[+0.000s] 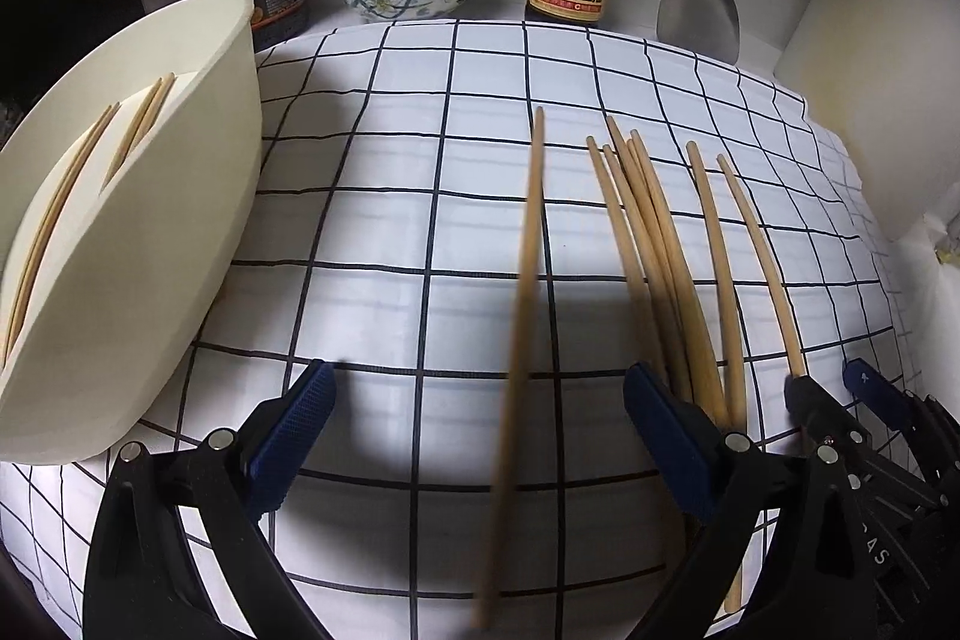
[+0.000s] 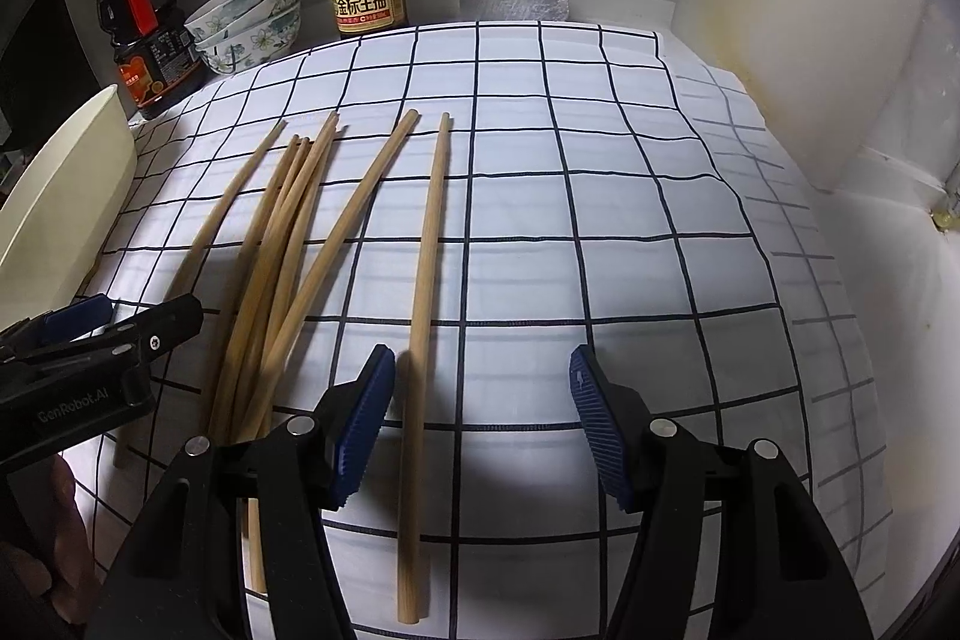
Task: Organize utensils
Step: 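Close the left tool on one chopstick while the right tool grasps another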
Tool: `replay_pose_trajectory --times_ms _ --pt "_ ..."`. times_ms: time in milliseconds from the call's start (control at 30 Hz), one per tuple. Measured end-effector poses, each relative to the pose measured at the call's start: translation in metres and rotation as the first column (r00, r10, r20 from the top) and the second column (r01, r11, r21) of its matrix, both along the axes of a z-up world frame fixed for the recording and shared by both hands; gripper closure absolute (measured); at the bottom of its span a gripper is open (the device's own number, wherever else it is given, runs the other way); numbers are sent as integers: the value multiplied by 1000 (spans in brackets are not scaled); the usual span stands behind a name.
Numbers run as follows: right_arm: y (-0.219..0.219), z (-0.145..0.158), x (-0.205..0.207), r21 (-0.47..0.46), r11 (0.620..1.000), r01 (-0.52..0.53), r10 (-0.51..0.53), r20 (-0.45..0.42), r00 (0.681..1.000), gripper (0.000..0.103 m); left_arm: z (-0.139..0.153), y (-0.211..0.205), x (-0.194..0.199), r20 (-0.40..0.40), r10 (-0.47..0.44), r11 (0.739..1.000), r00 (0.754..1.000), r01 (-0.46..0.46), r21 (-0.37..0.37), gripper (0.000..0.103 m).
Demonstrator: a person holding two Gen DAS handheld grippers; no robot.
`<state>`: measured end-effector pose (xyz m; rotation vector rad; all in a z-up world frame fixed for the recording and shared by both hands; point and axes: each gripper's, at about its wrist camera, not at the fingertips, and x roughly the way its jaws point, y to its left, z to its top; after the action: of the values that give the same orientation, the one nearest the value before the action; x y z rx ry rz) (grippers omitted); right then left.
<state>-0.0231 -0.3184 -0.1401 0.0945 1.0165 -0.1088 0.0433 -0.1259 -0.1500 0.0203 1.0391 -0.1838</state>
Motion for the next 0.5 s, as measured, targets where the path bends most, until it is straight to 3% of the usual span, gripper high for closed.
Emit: replay_pose_trajectory --times_ms 200,333,400,500 --pt "2 -2 9 -21 1000 -12 12 3 1000 45 -2 1 1 11 5 1000 1000 -5 28 9" --pt "4 -3 17 -27 999 -25 25 11 1000 45 -2 -5 4 24 -5 998 1000 3 68 18" --pt "6 -3 20 -25 999 -36 36 14 999 47 0 -8 6 31 -15 998 999 13 67 30" --pt "11 -2 25 -28 998 -62 63 22 998 60 3 -11 9 35 -34 997 999 32 64 45"
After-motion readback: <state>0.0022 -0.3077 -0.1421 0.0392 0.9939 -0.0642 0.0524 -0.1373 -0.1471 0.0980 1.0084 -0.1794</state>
